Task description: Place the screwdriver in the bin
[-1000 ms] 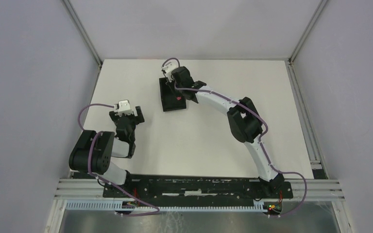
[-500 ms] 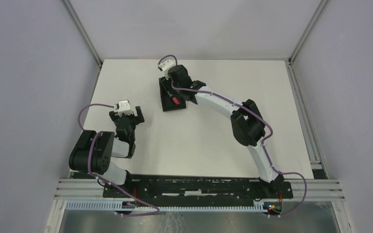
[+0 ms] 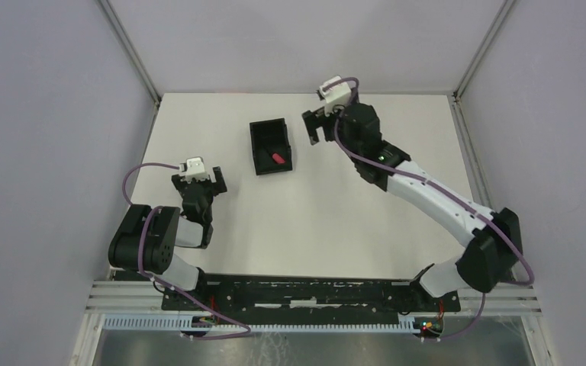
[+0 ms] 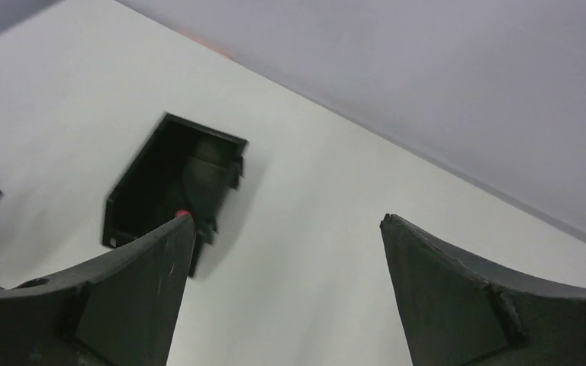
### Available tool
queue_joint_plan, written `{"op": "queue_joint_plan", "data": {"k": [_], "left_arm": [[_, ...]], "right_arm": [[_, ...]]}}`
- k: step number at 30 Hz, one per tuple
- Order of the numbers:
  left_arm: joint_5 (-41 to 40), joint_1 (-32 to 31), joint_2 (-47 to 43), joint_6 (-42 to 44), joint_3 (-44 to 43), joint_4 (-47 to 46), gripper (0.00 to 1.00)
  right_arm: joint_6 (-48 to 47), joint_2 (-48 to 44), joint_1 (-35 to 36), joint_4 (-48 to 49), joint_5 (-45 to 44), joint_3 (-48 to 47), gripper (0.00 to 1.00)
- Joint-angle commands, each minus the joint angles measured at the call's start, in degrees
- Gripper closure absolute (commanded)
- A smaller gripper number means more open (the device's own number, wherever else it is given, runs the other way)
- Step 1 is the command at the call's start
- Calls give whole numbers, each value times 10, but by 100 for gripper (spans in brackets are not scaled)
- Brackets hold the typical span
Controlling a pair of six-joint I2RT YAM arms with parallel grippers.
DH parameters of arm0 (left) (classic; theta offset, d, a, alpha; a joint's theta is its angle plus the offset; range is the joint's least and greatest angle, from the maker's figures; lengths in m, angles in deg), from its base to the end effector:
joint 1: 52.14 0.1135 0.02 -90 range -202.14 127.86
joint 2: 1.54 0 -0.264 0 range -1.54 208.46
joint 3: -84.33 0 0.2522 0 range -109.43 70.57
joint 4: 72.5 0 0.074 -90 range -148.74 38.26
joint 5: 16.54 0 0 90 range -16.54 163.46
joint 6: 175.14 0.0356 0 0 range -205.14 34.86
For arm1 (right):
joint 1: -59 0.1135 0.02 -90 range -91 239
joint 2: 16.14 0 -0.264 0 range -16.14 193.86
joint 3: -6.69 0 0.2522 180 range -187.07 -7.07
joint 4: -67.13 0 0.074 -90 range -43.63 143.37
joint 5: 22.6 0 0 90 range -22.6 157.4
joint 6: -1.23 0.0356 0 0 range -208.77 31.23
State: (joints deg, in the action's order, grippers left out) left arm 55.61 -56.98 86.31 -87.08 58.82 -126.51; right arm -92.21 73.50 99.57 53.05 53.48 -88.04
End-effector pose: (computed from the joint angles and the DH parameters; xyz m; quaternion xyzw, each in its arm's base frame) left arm 0.2340 -0.0089 0.1383 -0.0825 0.7498 0.0790 0.6518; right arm 0.2918 0.2385 0.3829 -0.2098 0.7293 0.1179 0.6405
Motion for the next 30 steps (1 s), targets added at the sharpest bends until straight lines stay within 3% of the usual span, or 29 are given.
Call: {"op": "queue_joint_plan", "data": {"k": [1, 7, 15, 21, 30], "left_arm": [[1, 1, 3, -7, -12, -21, 0], [1, 1, 3, -8, -13, -20, 0], [1, 1, 3, -8, -13, -20, 0], [1, 1, 3, -8, -13, -20, 0], [2, 1, 3, -8, -13, -20, 0]], "right_arm": [[-28, -113, -32, 80, -66, 190, 2], [0, -236, -93, 117, -77, 381, 2], [19, -330, -121, 124, -116, 510, 2], [47, -346, -123, 154, -118, 586, 2], [53, -374, -123, 150, -146, 619, 2]]}}
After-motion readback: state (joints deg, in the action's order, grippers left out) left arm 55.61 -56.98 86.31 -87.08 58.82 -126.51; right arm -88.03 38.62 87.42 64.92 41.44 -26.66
